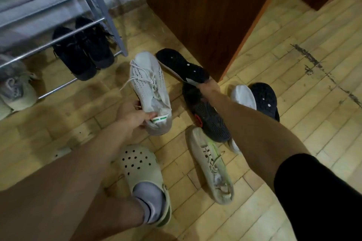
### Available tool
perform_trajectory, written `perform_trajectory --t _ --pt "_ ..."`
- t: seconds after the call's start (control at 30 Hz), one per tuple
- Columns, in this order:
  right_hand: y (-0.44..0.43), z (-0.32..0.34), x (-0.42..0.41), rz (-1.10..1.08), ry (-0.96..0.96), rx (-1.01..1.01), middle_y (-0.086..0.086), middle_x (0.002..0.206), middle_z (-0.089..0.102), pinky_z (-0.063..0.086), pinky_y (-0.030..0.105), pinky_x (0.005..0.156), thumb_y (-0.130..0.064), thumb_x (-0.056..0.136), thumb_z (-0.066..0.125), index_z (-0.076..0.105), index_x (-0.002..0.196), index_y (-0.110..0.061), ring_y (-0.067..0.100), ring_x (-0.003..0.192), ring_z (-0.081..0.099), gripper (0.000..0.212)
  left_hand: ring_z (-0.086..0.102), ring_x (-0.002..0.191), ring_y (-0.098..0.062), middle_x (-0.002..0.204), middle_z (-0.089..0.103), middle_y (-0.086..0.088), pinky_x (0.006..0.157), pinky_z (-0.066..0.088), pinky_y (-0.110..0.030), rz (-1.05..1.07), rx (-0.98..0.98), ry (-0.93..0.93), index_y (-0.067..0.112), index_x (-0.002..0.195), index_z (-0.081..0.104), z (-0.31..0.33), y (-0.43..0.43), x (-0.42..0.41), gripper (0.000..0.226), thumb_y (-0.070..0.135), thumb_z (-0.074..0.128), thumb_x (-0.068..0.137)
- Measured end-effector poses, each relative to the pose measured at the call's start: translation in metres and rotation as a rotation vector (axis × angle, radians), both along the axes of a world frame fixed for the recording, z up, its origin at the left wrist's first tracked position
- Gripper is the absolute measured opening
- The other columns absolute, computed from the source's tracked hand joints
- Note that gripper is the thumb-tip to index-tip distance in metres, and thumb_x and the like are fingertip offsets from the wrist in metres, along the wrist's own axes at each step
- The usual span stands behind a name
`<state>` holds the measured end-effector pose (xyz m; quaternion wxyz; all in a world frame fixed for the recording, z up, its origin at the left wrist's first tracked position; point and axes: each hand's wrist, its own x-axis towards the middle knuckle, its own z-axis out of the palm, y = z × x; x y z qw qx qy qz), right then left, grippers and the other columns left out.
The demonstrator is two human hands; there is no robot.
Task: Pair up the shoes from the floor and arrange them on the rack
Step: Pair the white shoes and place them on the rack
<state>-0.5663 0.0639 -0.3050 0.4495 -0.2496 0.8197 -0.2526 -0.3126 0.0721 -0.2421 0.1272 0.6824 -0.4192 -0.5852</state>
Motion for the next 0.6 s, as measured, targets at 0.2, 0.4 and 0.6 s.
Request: perform_trajectory --t 0.2,0.4,0.6 --pt "-0.05 -0.022 0.001 -0.555 -0.437 -0.064 0.017 0.125 0.057 0.062 0.037 0.067 -0.016 0.093 0.062 0.038 0.142 -0.011 0.028 0.086 0.069 0.055 0.067 0.092 -0.028 0.097 0.069 -0.006 0.078 0.058 -0.05 -0.042 -0.035 -0.054 0.019 0.09 0.06 -0.015 -0.043 0.036 0.035 0.005 0.083 0.067" --pt "-0.05 -0.02 0.003 -0.479 -0.404 -0.086 0.009 0.105 0.055 0.06 0.03 0.065 -0.009 0.083 0.073 0.045 0.133 -0.01 0.02 0.074 0.06 0.057 0.068 0.09 -0.029 0.098 0.072 -0.01 0.074 0.059 -0.047 0.041 -0.001 -0.05 0.011 0.098 0.066 -0.029 -0.047 0.065 0.033 0.006 0.082 0.069" --pt "-0.021 -0.003 0.024 0.35 0.434 -0.229 0.007 0.13 0.044 0.048 0.038 0.094 -0.024 0.072 0.082 0.047 0.129 -0.014 0.024 0.114 0.051 0.067 0.066 0.093 -0.031 0.107 0.069 -0.013 0.06 0.055 -0.034 0.137 0.012 -0.017 0.001 0.112 0.062 -0.021 -0.037 0.064 0.045 0.008 0.081 0.071"
